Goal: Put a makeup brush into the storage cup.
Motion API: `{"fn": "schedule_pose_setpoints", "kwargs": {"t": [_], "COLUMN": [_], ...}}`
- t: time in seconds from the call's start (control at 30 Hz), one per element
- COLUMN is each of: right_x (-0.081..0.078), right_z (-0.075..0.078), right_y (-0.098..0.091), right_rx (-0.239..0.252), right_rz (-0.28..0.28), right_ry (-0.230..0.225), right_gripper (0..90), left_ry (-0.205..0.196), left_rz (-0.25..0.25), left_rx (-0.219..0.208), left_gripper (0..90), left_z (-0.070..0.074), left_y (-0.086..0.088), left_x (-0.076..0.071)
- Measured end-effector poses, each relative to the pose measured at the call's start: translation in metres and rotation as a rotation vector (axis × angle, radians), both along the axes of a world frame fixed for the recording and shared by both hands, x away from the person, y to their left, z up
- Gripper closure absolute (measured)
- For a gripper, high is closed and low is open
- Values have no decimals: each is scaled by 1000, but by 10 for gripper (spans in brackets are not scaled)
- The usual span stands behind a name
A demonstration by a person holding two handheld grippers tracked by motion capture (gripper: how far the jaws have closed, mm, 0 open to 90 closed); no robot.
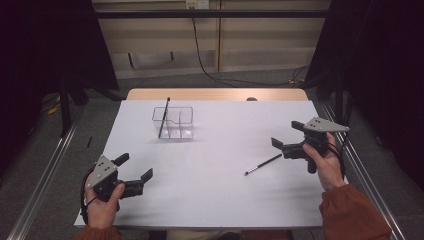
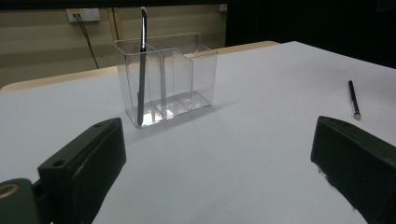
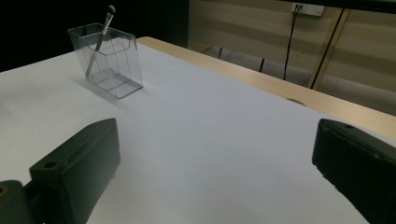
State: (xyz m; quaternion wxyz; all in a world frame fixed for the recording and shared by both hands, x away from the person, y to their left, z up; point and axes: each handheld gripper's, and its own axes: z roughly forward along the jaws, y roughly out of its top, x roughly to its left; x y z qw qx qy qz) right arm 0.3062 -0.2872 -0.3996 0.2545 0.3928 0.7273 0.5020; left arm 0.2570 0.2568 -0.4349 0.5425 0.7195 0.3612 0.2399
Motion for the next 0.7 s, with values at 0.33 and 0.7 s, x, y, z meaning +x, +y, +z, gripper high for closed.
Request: {"fn": "schedule_pose_setpoints", "kwargs": {"t": [0.33, 0.7], "right_x": [5, 13], "right_z": [-2, -4], "right_y": [-3, -5], "right_rx": [-69, -228], "right_rz": [24, 79], "right_ry": [98, 308], "right_gripper": [5, 10], "left_ry": [1, 6], "left_rz": [1, 6], "left_rx": [0, 4], "left_gripper": [33, 33], "left_z": [0, -1], "left_y": [1, 2], "left_x": [0, 0]}}
